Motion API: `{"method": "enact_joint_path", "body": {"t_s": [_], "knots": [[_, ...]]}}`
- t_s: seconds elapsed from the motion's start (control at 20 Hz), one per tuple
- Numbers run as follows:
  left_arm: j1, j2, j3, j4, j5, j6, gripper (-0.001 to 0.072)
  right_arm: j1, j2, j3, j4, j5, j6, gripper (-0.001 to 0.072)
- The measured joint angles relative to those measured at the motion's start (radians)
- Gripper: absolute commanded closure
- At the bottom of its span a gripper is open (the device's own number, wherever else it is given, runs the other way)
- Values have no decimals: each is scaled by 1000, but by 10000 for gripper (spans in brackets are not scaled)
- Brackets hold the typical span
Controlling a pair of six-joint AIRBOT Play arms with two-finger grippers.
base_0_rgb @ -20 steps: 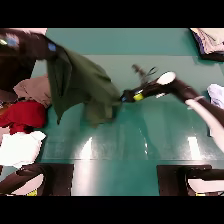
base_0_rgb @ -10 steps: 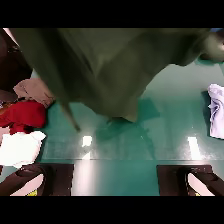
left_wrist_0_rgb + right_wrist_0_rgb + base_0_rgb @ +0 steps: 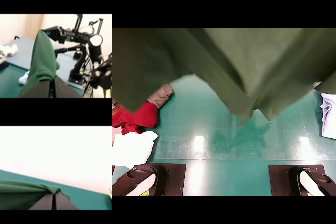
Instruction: Fold the shirts.
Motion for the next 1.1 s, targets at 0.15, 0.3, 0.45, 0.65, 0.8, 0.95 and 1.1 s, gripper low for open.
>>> {"method": "enact_joint_path", "body": {"t_s": [0.15, 0.3, 0.45, 0.65, 0.8, 0.95, 1.1], "knots": [[0, 4, -110, 238, -42, -69, 682, 44, -105, 19, -14, 56, 14, 698], [0, 1, -344, 517, -49, -134, 682, 142, -249, -66, -24, 87, 32, 698], [0, -31, -638, 664, 33, -156, 682, 227, -429, -145, -39, 86, 40, 698], [0, -150, -936, 742, 275, -140, 681, 302, -673, -193, -77, 3, 46, 695], [0, -267, -1002, 765, 416, -124, 462, 330, -798, -204, -91, -89, 47, 638], [3, -336, -999, 790, 481, -121, 104, 334, -858, -208, -117, -157, 50, 272], [10, -362, -925, 810, 449, -119, 105, 311, -863, -209, -77, -162, 50, 277]]}}
